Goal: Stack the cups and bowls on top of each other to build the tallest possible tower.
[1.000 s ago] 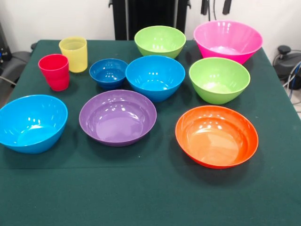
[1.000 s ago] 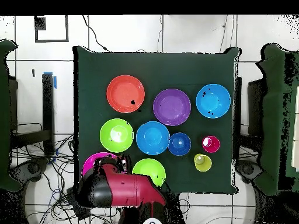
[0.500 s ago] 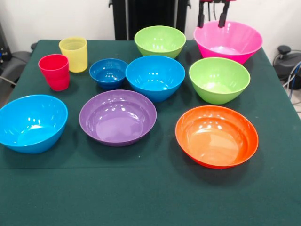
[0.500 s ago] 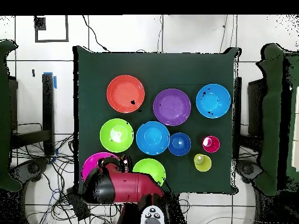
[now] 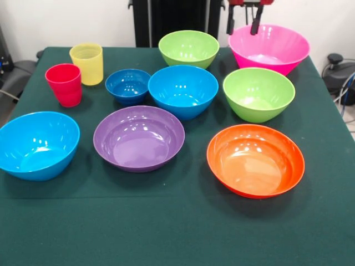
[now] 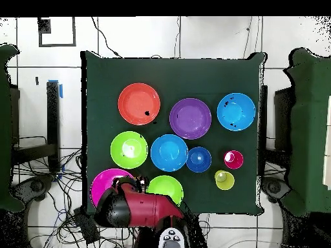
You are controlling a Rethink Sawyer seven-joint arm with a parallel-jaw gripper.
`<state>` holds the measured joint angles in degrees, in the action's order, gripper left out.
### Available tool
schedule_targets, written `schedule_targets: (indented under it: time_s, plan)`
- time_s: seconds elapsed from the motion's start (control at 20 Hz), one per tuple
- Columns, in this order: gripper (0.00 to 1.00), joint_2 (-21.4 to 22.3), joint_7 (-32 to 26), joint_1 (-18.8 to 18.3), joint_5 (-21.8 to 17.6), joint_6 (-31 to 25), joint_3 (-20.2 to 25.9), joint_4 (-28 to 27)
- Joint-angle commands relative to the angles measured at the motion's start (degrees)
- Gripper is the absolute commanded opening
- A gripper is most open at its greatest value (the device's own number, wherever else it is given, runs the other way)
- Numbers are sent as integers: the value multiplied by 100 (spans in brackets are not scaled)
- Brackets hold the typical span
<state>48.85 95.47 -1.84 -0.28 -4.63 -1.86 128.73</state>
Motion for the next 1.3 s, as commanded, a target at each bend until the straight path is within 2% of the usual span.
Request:
schedule_targets:
  time_s: [0.05, 0.3, 1.1, 1.3]
  plan:
    - [100, 44, 760, -302, -369, 133, 187, 425]
    - [100, 193, 739, -328, -421, 33, 111, 443]
    - [100, 157, 918, -164, -421, 301, -71, 533]
    - [100, -61, 896, -324, -428, 392, 136, 512]
